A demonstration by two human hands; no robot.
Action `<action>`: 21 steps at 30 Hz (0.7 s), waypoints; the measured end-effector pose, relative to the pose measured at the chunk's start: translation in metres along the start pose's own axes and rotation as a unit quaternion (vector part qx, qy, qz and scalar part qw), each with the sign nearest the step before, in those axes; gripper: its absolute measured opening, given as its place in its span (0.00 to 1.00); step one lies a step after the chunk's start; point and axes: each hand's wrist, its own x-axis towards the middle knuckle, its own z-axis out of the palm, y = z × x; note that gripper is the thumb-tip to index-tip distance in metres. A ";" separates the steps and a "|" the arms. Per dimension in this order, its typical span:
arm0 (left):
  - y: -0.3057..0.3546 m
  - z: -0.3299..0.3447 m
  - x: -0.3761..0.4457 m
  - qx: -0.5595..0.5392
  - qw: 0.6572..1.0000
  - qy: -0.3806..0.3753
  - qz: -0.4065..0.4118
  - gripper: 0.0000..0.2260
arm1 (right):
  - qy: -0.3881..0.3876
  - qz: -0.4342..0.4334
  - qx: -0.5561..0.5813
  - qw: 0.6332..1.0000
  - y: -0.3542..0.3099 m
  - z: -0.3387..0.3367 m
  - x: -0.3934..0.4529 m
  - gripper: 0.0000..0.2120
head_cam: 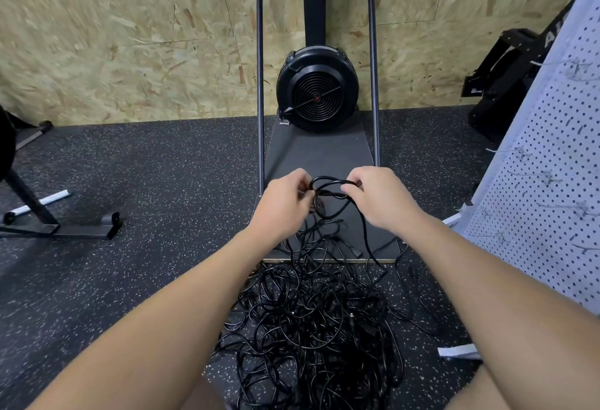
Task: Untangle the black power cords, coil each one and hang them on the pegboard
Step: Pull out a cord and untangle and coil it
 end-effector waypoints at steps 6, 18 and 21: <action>-0.010 -0.005 0.002 -0.106 0.993 -0.039 -0.022 0.04 | -0.055 -0.002 0.114 0.992 0.005 -0.001 -0.003 0.10; 0.000 0.006 -0.006 -0.231 0.972 -0.002 -0.053 0.03 | -0.073 0.029 0.236 0.969 -0.009 0.000 -0.006 0.18; 0.002 0.007 -0.007 -0.197 0.980 0.005 -0.034 0.04 | -0.066 0.035 0.254 0.964 -0.008 0.002 -0.007 0.15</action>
